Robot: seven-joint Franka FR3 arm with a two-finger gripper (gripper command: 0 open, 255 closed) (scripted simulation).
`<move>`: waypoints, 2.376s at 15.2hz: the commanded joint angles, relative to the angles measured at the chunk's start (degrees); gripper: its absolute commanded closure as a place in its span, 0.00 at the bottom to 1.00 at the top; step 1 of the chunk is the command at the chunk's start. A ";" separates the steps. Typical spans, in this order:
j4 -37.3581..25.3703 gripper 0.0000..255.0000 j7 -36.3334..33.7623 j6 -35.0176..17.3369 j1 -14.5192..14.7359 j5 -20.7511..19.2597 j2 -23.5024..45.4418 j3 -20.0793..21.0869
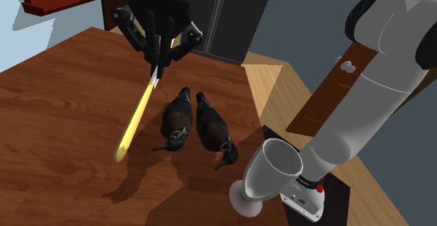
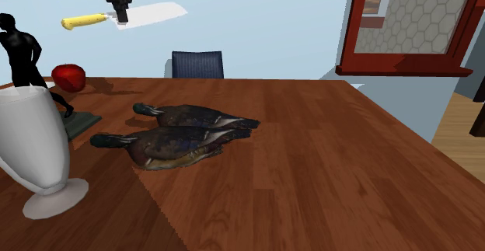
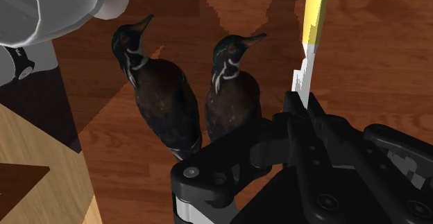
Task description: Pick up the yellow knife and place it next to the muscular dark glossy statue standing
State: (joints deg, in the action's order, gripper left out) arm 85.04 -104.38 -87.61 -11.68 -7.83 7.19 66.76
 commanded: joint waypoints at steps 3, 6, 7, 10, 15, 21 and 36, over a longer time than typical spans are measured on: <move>4.28 1.00 0.98 -3.64 -1.44 1.58 -1.71 -0.06; 7.26 1.00 1.62 -6.19 -2.21 2.60 -2.83 -0.18; 8.20 1.00 1.79 -7.02 -2.40 2.88 -3.14 -0.21; 10.92 1.00 2.20 -9.46 -2.87 3.53 -3.87 -0.30; 15.08 1.00 2.47 -13.40 -3.21 4.02 -4.44 -0.43; 19.52 1.00 2.11 -17.96 -3.20 3.62 -4.09 -0.49; 28.28 1.00 -1.90 -28.61 -1.27 -1.83 1.00 -1.40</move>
State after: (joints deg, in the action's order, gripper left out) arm 112.69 -106.12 -115.48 -13.00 -9.37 7.98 65.47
